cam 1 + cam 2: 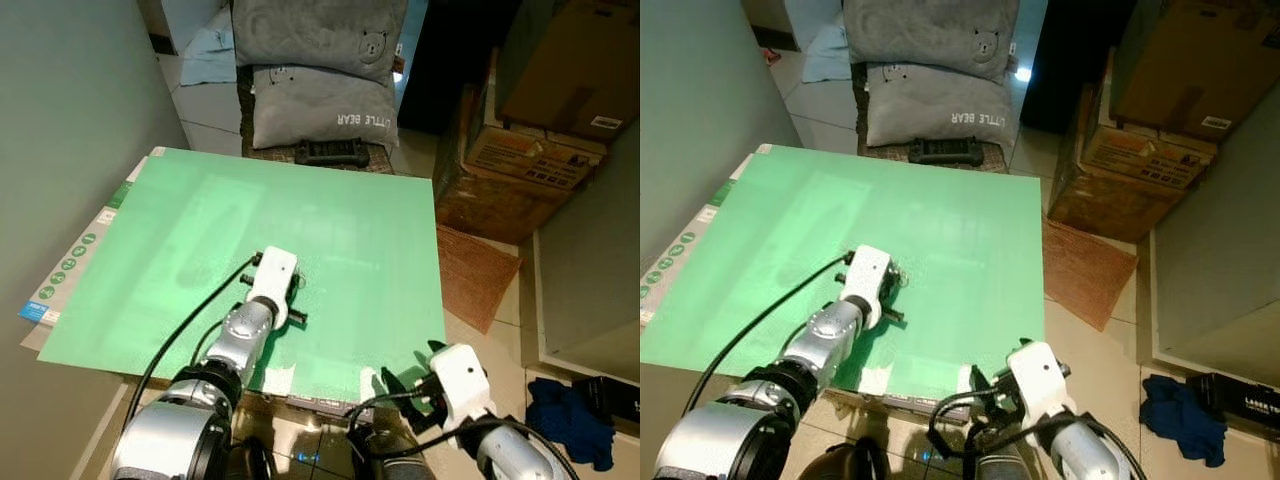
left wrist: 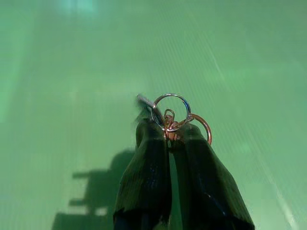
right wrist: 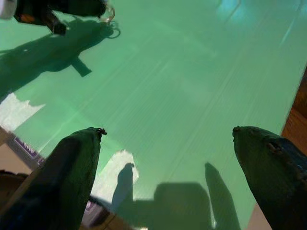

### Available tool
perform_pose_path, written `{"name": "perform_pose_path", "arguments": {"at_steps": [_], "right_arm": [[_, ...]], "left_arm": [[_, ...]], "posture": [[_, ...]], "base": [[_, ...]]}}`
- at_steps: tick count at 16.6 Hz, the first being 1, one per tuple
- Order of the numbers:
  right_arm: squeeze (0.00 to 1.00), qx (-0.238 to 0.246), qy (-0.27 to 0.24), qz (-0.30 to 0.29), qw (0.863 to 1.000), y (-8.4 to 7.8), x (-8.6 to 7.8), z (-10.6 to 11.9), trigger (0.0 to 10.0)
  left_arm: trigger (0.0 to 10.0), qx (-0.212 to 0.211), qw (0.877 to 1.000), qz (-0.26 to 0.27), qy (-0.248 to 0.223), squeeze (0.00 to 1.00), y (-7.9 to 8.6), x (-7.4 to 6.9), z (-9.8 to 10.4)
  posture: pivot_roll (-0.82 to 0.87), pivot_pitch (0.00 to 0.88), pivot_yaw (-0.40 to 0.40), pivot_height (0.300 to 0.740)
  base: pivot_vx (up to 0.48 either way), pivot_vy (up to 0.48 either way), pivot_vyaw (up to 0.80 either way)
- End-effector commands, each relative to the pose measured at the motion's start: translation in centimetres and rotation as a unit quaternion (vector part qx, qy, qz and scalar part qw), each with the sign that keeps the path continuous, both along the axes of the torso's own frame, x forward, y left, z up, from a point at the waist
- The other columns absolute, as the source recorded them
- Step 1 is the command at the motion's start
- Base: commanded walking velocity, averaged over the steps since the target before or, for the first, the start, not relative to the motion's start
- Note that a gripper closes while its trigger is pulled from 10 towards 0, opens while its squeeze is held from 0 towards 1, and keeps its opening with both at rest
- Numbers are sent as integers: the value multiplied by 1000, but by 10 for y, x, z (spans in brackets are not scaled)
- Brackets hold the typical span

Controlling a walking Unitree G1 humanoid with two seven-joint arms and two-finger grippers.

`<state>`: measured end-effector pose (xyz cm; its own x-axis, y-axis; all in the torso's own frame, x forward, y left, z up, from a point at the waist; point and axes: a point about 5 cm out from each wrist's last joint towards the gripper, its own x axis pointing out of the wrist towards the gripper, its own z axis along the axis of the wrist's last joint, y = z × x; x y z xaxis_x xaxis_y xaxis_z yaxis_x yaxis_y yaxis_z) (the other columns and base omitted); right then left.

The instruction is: Hang keys on a hook

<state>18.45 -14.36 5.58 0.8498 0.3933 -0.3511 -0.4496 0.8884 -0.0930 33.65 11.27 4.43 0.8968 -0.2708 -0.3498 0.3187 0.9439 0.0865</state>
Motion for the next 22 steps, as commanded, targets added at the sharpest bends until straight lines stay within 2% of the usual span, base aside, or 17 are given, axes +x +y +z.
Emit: {"name": "perform_pose_path", "arguments": {"at_steps": [1,3,5,6,7,11,12,14,17,20,22], "right_arm": [[0,1,1,-3,1000,-1,5,-3,10000],[0,6,-9,-1,1000,1,17,-3,10000],[0,6,-9,-1,1000,1,17,-3,10000],[0,12,-14,-4,1000,3,27,-3,10000],[0,12,-14,-4,1000,3,27,-3,10000],[0,32,-24,-10,999,8,49,0,10000],[0,54,-33,-28,998,9,60,5,10000],[0,66,-38,-38,996,9,65,7,10000],[0,100,-90,-91,987,5,87,27,10000],[0,105,-130,-94,981,7,99,43,10000],[0,121,-141,-85,979,13,106,50,10000]], "left_arm": [[0,-27,999,-1,-20,0,3,5,9],[0,-49,998,-9,-48,0,6,9,19],[0,-49,998,-9,-48,0,6,9,19],[0,-62,996,-15,-65,0,8,12,26],[0,-62,996,-15,-65,0,8,12,26],[0,-125,986,-46,-99,0,12,14,42],[0,-158,979,-53,-116,0,17,13,50],[0,-167,977,-51,-124,0,21,13,53],[0,-190,971,-26,-146,0,34,9,60],[0,-226,961,0,-160,0,39,0,64],[0,-227,958,16,-175,0,42,-11,65]], "posture": [[-194,95,-11,740],[-159,65,-16,740],[-159,65,-16,740],[-129,41,-20,740],[-129,41,-20,740],[-78,2,-26,740],[-60,0,-27,740],[-60,0,-27,740],[-35,0,-23,740],[-22,0,-19,740],[-7,0,-23,740]], "base": [[0,0,0],[0,0,0],[0,0,0],[0,0,0],[0,0,0],[0,0,0],[0,0,0],[0,0,0],[0,0,0],[0,0,0],[0,0,0]]}}
